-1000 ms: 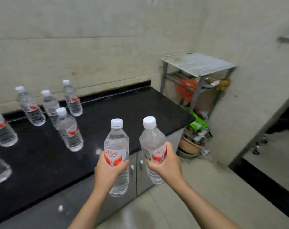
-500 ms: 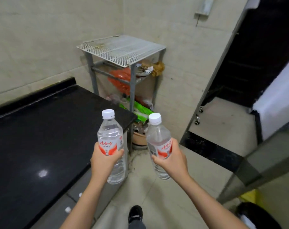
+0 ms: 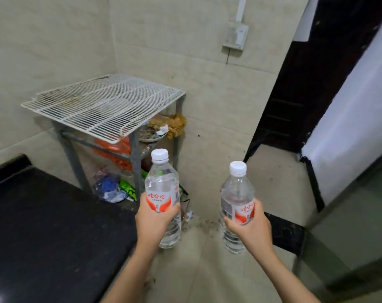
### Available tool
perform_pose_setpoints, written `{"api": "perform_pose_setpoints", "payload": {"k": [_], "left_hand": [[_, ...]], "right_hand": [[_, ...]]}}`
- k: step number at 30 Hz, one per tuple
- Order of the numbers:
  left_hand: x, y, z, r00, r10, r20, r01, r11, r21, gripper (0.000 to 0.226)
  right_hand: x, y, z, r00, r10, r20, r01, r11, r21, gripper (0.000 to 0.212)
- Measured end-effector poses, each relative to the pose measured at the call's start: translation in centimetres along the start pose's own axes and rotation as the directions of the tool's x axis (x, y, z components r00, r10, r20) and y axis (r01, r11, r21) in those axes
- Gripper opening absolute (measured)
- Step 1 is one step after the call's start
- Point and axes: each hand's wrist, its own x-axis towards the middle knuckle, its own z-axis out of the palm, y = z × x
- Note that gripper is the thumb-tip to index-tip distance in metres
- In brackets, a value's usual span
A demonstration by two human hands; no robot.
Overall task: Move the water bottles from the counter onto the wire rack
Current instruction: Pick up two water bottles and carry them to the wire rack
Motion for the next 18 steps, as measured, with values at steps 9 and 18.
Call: {"api": "perform_pose_setpoints", "payload": {"k": [9,18], "left_hand": [[11.8,7.5,6.8,0.949,0.255,-0.184,-0.270,0.961,-0.059,0.060],[23.2,17.2,8.6,0.803,0.401,-0.441,-0.469,0.882,-0.051,0.062]], "right_hand": [[18.6,-5.6,1.0,0.962,-0.273,0.032,0.260,0.943,0.209,0.057],[34.8,-16.3,5.6,0.815,-0.571,0.095,0.501,0.778,0.380,0.058]]}}
